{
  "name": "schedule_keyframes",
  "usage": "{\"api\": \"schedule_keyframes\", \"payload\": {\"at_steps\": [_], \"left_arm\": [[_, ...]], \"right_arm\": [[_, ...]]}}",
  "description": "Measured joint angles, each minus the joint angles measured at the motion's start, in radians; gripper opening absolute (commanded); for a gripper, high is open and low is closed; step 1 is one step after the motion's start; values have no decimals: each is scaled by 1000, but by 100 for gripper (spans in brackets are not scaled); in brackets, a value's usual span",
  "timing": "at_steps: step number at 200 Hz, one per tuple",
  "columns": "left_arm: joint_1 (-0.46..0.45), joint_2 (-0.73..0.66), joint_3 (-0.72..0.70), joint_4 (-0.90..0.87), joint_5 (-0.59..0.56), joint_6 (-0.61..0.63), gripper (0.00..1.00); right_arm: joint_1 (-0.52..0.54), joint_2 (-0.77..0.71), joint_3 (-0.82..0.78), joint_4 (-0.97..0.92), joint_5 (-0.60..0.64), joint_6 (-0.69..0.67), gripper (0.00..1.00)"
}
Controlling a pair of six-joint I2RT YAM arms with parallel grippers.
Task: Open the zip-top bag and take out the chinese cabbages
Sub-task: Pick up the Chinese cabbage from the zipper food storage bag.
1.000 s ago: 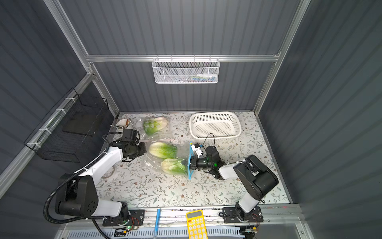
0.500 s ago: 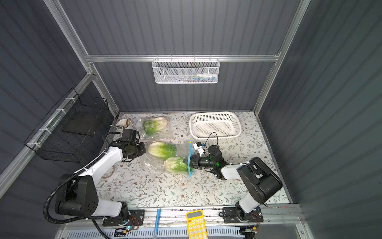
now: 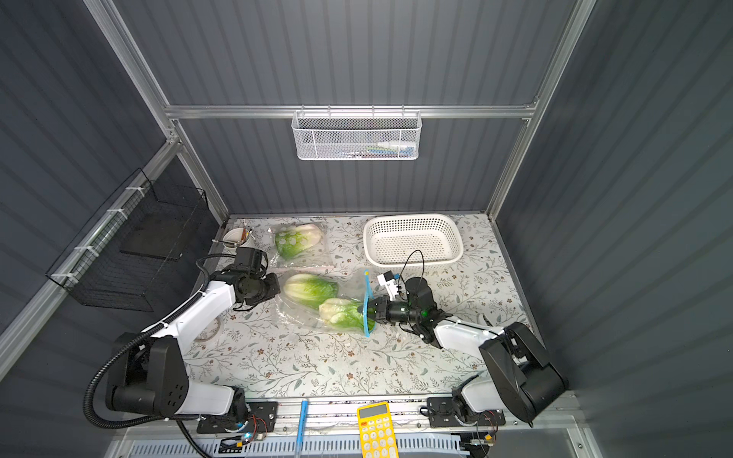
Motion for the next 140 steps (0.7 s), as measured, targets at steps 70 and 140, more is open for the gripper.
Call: {"api": "schedule_keyframes", "payload": {"at_steps": [70,140], "left_arm": [[0,0,0,-2,-10,0,0],[0,1,0,-2,-23,0,0]], "right_arm": [[-16,-92,-1,-139,59,-66,0],[-37,-185,-2,-225,111,-107,0]]}}
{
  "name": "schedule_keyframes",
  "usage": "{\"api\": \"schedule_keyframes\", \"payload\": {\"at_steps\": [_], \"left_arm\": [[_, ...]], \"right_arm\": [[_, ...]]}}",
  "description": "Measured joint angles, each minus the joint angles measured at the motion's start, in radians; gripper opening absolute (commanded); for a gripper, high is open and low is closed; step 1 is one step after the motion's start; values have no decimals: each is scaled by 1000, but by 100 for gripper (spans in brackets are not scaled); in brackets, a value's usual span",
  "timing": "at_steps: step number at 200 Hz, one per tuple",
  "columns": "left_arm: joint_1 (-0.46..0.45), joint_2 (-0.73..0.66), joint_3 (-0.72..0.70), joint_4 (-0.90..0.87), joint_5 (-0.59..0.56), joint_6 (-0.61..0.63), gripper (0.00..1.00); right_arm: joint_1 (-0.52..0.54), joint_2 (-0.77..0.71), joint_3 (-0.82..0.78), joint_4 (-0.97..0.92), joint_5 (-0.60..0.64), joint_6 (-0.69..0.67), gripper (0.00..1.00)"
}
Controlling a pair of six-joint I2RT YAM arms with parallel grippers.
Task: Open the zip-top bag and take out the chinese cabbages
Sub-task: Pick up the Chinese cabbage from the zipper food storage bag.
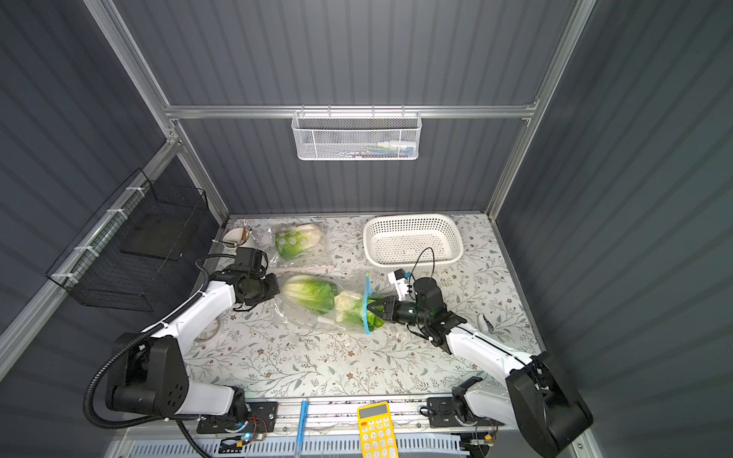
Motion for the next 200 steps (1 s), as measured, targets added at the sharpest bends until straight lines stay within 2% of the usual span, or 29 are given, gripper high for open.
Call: {"api": "schedule_keyframes", "payload": {"at_steps": [106,200], "left_arm": [[0,2,0,0,-3,0,0],[0,5,0,0,-11,0,0]], "right_arm": [[-35,-130,-2,-143,47,-54,0],[-90,-289,5,-359,90,-137,0]]}}
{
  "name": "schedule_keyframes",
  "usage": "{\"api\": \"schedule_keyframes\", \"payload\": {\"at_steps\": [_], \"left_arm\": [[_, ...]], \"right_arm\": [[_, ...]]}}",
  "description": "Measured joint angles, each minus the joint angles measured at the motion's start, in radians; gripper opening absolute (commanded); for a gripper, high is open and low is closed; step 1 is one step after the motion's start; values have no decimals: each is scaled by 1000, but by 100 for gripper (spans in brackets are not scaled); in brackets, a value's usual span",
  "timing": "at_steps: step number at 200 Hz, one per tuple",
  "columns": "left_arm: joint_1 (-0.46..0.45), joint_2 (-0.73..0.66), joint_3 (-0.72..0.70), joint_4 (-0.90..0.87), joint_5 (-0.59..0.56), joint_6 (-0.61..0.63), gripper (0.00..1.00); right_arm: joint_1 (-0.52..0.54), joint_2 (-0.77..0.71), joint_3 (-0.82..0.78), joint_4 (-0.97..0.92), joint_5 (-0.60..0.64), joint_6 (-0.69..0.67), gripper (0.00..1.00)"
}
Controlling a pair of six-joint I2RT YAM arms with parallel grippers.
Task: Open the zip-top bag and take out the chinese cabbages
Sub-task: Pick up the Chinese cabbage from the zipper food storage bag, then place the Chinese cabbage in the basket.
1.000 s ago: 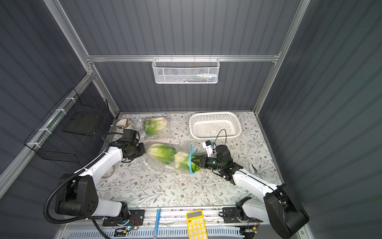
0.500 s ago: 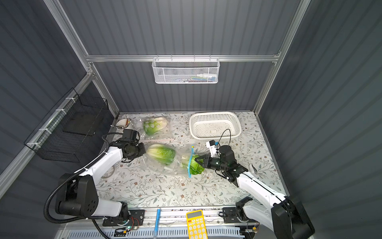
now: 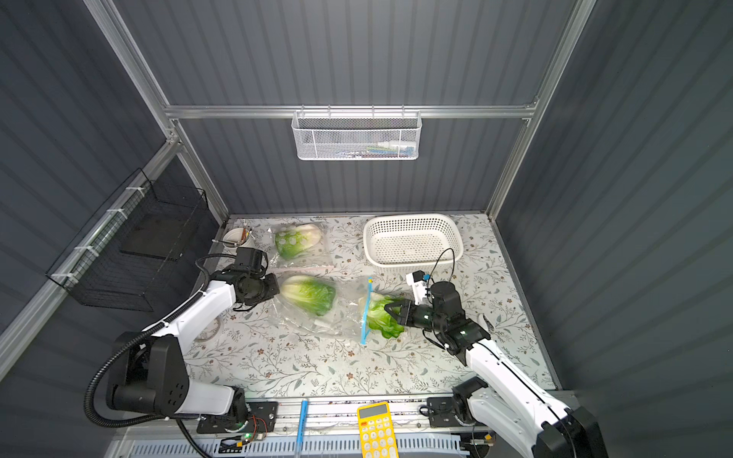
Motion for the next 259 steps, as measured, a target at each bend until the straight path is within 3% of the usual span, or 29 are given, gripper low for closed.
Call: {"api": "schedule_keyframes", "payload": {"at_steps": [151,196,259], "left_arm": [[0,8,0,0,0,0,0],[0,9,0,0,1,0,0],[0,10,0,0,1,0,0]], "right_arm": [[-40,-256,113,-329,153,-120,0],[-45,-245,161,-355,193,-167,0],[-81,-116,280,-337,206,-255,0]]}}
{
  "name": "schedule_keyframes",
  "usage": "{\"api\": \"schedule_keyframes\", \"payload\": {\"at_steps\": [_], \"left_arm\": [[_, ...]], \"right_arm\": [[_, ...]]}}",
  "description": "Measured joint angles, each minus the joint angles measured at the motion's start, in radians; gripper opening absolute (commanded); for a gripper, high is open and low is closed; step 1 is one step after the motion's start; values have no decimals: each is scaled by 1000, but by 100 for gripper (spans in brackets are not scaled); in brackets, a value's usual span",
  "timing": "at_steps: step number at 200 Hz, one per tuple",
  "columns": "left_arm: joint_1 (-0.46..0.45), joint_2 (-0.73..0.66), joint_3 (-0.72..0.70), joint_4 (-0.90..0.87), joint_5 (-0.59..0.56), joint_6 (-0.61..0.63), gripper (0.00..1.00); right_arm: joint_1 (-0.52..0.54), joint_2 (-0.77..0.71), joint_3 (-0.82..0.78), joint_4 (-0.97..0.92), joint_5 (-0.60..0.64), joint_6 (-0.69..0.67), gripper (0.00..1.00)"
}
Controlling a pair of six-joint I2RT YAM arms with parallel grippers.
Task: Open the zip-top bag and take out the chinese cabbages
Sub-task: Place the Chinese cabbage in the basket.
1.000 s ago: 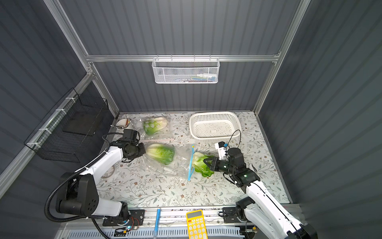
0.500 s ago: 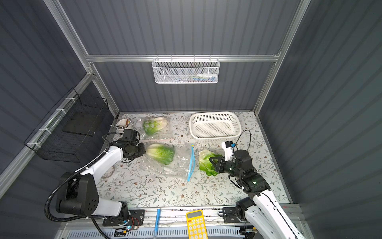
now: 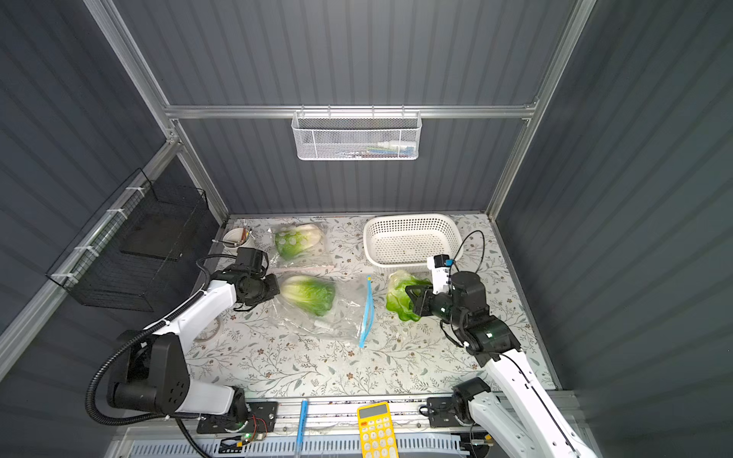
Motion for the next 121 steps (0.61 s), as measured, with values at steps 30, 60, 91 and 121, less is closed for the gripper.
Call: {"api": "schedule_keyframes", "payload": {"at_steps": [30,60,91,121], "left_arm": [[0,0,0,0,2,0,0],[0,2,0,0,8,0,0],[1,3,0,0,16,0,0],[1,3,0,0,16,1,0]], "right_arm": [[-38,71,39,63,-18,-28,0],[-85,147,43,158,-53,-31,0],[-129,242,71,228,-85,-31,0],[-162,341,149,262,-117,-40,0]]}}
